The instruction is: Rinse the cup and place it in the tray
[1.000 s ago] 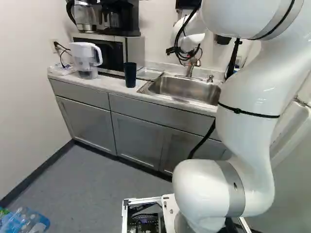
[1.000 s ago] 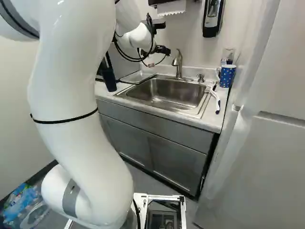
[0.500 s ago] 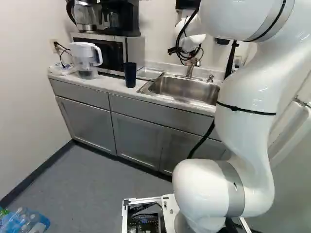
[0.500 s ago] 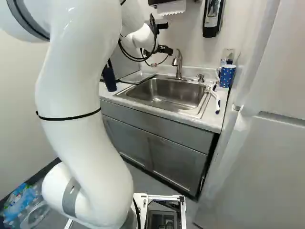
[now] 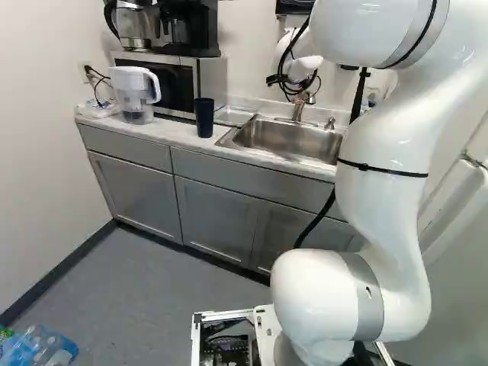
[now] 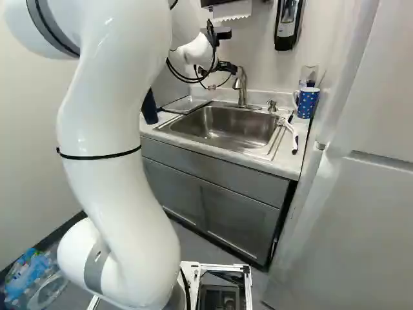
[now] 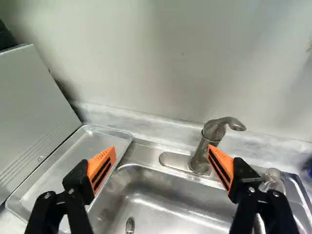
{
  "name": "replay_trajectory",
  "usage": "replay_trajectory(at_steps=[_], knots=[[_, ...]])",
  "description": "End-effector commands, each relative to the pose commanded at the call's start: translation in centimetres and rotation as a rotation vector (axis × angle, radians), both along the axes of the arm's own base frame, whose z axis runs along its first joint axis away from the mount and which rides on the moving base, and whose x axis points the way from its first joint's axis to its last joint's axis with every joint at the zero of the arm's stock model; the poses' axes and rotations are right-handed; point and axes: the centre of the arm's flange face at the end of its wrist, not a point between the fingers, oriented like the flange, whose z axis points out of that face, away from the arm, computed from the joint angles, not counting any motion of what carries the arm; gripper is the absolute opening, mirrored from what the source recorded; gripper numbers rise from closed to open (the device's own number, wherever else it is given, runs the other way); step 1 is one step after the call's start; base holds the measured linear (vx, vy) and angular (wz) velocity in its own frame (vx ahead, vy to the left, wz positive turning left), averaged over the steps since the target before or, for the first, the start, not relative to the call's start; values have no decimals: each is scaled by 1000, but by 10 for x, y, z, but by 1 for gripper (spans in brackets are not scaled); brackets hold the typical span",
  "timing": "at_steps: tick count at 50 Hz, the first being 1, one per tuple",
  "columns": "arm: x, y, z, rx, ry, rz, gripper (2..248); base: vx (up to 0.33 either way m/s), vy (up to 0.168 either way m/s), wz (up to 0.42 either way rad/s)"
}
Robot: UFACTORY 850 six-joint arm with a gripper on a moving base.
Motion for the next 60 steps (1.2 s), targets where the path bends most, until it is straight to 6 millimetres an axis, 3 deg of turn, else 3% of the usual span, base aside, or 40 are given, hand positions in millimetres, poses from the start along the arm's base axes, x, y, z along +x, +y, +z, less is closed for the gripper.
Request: replay_trajectory(at_steps=[60], knots=[[29, -31, -3, -5, -26, -36, 247, 0, 0, 0]])
